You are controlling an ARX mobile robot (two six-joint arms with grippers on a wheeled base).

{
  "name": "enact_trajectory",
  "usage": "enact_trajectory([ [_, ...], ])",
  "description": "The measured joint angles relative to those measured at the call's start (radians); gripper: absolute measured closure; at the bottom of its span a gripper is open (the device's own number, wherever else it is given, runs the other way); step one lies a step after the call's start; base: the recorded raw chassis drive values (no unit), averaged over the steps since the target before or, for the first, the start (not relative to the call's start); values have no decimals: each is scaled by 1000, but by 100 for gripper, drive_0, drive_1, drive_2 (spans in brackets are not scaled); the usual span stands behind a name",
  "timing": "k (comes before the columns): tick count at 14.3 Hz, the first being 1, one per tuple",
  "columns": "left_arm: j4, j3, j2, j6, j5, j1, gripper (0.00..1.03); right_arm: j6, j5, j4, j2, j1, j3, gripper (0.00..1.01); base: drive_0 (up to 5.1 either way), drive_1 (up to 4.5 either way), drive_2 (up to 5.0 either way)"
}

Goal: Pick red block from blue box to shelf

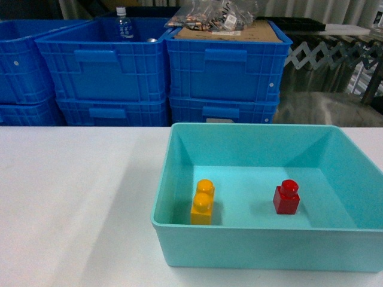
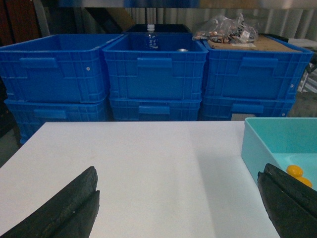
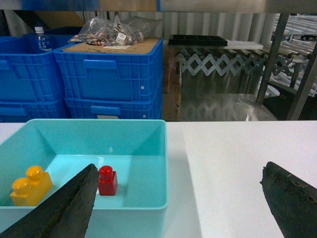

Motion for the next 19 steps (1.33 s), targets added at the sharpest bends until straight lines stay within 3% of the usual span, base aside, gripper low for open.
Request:
enact_trajectory([
  [19, 0, 0, 0, 0, 0, 0, 5, 0, 0, 0, 0, 0, 0, 3, 0, 0, 0],
])
